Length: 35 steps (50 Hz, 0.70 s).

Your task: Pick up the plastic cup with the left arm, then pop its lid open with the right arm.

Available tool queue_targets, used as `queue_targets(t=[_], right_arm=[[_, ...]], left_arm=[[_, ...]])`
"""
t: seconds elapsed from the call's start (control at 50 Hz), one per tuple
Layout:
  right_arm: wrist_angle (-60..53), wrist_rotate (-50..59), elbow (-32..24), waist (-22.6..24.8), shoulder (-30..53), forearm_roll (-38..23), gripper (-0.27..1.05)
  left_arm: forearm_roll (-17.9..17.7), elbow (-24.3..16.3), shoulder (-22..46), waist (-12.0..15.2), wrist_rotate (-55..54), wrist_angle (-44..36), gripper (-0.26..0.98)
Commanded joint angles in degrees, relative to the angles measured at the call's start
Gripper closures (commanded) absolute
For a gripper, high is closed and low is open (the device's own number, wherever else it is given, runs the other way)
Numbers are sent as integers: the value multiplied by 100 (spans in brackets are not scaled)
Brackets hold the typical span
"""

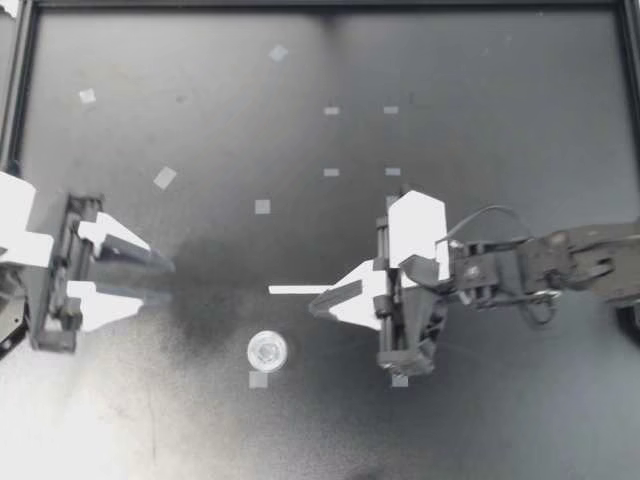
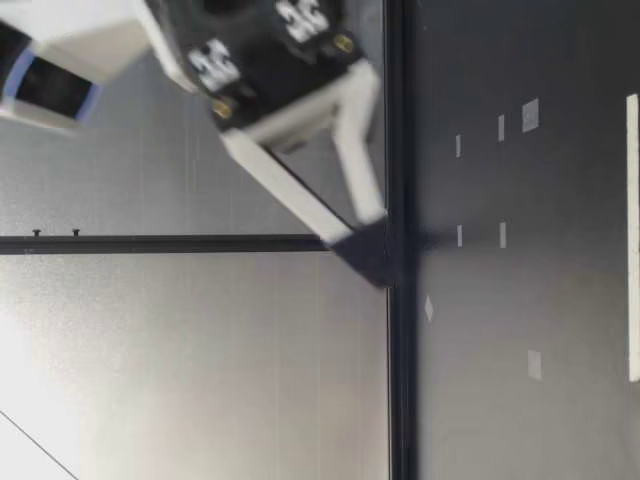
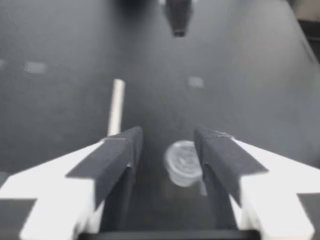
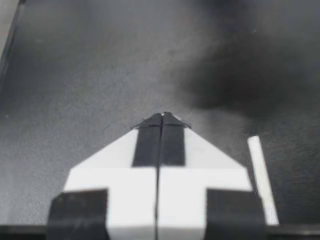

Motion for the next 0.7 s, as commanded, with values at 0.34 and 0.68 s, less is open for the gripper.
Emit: queue_targets(t=[0.34,0.68], right_arm=[[-62,475,-633,255,879,-202,84],[-62,554,-984,352,1389,-211,84]], left_arm=[[-9,-712,2399,-396,-308,-536,7],[-9,-1143,3718,-598,-545,-694,6]])
